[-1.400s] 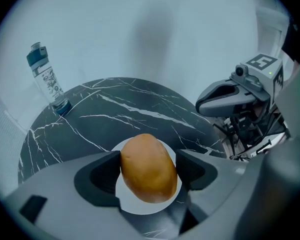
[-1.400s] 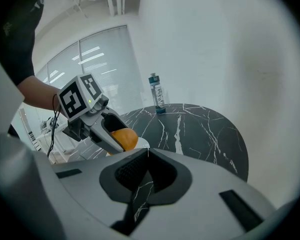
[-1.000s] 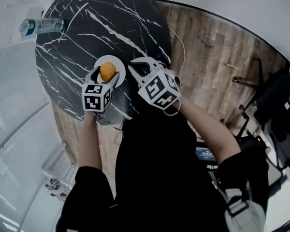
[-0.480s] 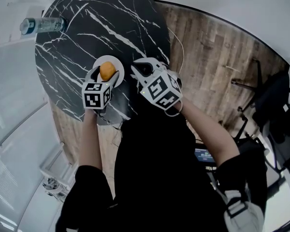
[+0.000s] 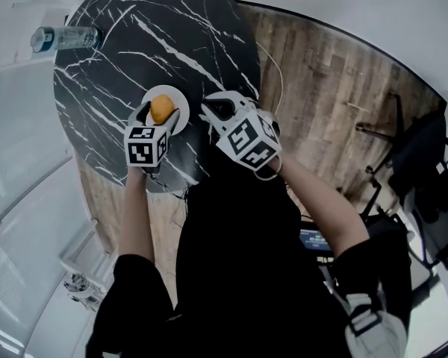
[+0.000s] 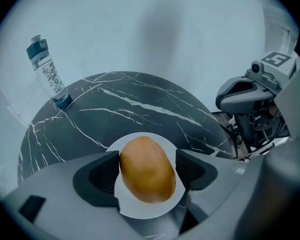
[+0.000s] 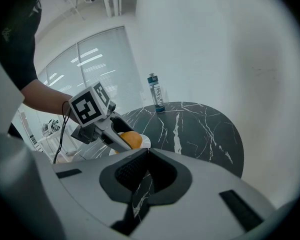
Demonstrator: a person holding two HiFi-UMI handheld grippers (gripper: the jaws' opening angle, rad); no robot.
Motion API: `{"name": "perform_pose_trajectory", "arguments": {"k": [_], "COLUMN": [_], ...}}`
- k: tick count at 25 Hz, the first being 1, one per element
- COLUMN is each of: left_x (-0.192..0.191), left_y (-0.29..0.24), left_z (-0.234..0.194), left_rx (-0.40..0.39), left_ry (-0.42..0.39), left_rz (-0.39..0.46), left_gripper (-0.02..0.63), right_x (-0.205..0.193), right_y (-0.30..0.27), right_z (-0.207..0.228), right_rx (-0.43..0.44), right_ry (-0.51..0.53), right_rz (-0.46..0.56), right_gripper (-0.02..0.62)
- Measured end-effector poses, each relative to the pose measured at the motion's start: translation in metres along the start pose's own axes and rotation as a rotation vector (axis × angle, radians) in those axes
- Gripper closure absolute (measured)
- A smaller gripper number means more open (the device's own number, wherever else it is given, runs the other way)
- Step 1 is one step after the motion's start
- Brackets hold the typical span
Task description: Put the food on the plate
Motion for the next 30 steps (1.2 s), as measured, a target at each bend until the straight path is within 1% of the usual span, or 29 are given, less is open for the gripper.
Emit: {"name": "perform_pose_trajectory", "arguments": {"k": [8,10,13,18,26,30], "left_x": [0.003,0.003,0.005,0.004,-0.031,-0.043], "left_y": [0.011,0.015,0.026,0.048,0.084,0.096], "left_z": [0.003,0.004,0.004,0.005,-0.002,0.002], "left_rx": [0.014,0.027,0.063,0.101,0.163,0.153], "left_ry": [0.007,0.015,0.038,0.112,0.248,0.365], "left_rz": [0.024,0.032,0.067,0.141,0.192,0.262], "left_gripper": [0.270,0.270,0.270,0.270,0.270,0.272], "right_x": [-0.003,-0.002,-0.001,-0.001,0.012,0.022], "right_y": [0.002,0.002,0.000,-0.008,-0.028,-0.034], "right_z": [-0.002,-0.004,-0.007,-0.011,-0.041,-0.057], "right_rx": [0.016,0.028,0.053,0.085,0.173,0.204], "right_ry": [0.000,0.010,0.025,0.058,0.125,0.146], "right_rz": [-0.004,-0.010,-0.015,-0.033,-0.043,-0.011], "right_gripper": [0.598,0.598,0.598,0.598,0.598,0.598]}}
Point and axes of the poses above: the fingertips, and each gripper's own axes: y backward along the fingers, z to its right, x out of its top, the point moved 6 cm from there along y, backward along the fingers, and after that the axes turned 4 degrees about -y, right-handed, at the moved point
